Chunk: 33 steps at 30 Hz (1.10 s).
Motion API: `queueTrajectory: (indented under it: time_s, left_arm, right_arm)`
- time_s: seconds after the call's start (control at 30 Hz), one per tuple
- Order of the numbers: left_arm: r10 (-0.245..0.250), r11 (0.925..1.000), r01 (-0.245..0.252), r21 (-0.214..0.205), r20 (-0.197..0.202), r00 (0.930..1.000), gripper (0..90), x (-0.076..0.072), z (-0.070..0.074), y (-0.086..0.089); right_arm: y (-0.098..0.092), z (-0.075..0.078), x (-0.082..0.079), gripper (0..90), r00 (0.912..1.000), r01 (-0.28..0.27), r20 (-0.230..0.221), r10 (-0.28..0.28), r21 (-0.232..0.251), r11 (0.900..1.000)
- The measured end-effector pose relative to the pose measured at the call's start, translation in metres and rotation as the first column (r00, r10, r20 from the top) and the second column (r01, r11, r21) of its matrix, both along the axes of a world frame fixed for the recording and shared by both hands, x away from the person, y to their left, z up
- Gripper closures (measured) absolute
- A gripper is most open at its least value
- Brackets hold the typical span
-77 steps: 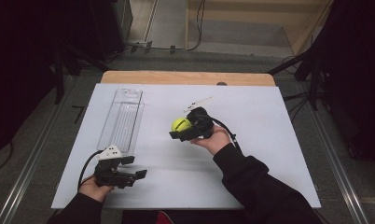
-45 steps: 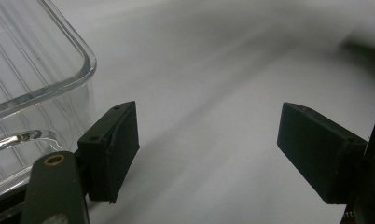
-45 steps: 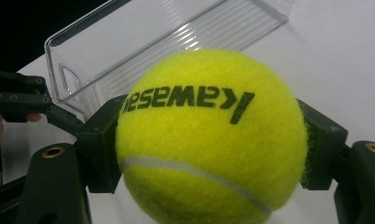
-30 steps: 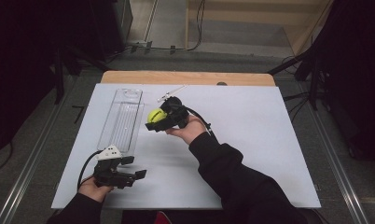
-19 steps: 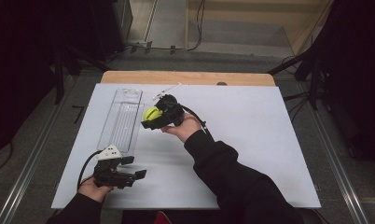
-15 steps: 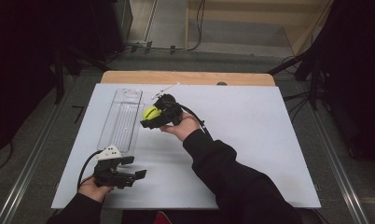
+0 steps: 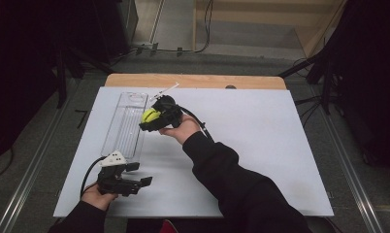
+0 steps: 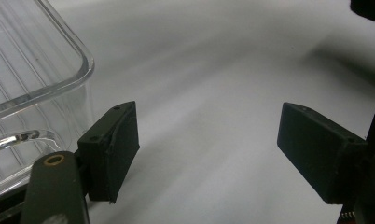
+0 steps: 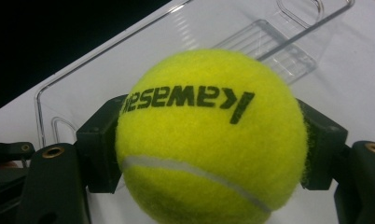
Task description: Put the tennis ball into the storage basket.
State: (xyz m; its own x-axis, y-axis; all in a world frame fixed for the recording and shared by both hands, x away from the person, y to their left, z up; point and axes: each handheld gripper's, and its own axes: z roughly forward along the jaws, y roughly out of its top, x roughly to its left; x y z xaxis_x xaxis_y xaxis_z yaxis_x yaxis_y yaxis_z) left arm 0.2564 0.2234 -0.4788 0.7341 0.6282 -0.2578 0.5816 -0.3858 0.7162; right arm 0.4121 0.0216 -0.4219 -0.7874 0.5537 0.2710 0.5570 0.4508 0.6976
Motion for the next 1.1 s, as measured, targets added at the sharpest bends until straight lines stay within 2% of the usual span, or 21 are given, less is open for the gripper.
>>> queueTrajectory:
  time_s: [0.33, 0.47, 0.63, 0.8, 1.1]
  left_arm:
    - [-0.001, 1.0000, 0.001, 0.002, -0.003, 1.0000, 21.2, 0.000, 0.000, 0.000]
    - [-0.002, 1.0000, 0.002, 0.001, -0.003, 1.0000, 21.1, 0.000, 0.000, 0.000]
    - [-0.003, 1.0000, 0.003, -0.001, -0.002, 1.0000, 21.2, 0.000, 0.000, 0.001]
    - [-0.005, 1.0000, 0.005, -0.002, 0.001, 1.0000, 21.2, 0.000, 0.001, 0.001]
    - [-0.007, 1.0000, 0.007, -0.003, 0.000, 1.0000, 21.2, -0.001, 0.001, 0.000]
  right_arm:
    - [0.017, 0.007, 0.001, 23.1, 0.9999, -0.013, 0.009, 0.012, 0.005, 0.9999]
    - [0.025, 0.008, 0.003, 23.1, 0.9996, -0.022, 0.016, 0.023, -0.008, 0.9997]
    - [0.037, 0.007, 0.006, 23.1, 0.9997, -0.023, 0.000, 0.023, 0.006, 0.9997]
    - [0.049, 0.007, 0.007, 23.1, 0.9992, -0.037, 0.011, 0.037, 0.005, 0.9993]
    - [0.062, 0.005, 0.011, 23.1, 0.9995, -0.030, -0.009, 0.030, -0.002, 0.9996]
